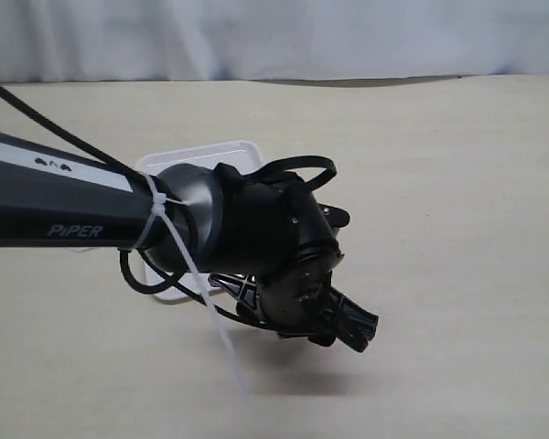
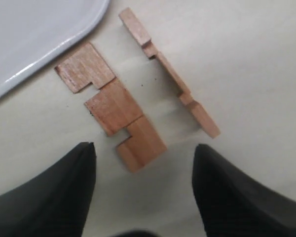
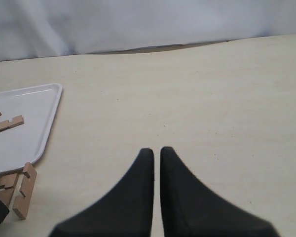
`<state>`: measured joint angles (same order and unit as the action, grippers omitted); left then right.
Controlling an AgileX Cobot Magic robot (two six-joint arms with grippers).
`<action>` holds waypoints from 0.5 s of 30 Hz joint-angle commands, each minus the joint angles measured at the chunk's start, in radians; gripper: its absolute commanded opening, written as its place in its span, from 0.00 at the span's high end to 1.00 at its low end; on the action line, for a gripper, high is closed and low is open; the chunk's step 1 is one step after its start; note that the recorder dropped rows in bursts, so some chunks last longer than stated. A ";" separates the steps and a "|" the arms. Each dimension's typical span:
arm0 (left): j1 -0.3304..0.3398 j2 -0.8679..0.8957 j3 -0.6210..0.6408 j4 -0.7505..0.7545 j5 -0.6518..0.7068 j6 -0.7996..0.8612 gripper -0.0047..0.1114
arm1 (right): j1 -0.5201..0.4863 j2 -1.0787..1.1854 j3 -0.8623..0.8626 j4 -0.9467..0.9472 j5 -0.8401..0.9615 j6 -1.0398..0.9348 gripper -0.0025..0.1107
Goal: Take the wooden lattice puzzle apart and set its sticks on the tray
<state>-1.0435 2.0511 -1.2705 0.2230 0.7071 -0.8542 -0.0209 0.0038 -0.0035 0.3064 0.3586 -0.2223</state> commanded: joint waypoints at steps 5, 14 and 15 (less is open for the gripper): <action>-0.003 0.029 0.002 0.030 -0.015 -0.044 0.49 | -0.004 0.008 0.004 -0.001 -0.013 0.001 0.94; -0.003 0.058 0.002 0.030 -0.017 -0.058 0.53 | -0.004 0.008 0.004 -0.001 -0.013 0.001 0.94; -0.003 0.058 0.002 0.030 -0.017 -0.058 0.56 | -0.004 0.008 0.004 -0.001 -0.013 0.001 0.94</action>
<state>-1.0435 2.1008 -1.2705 0.2472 0.6928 -0.9030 -0.0209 0.0038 -0.0035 0.3064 0.3586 -0.2223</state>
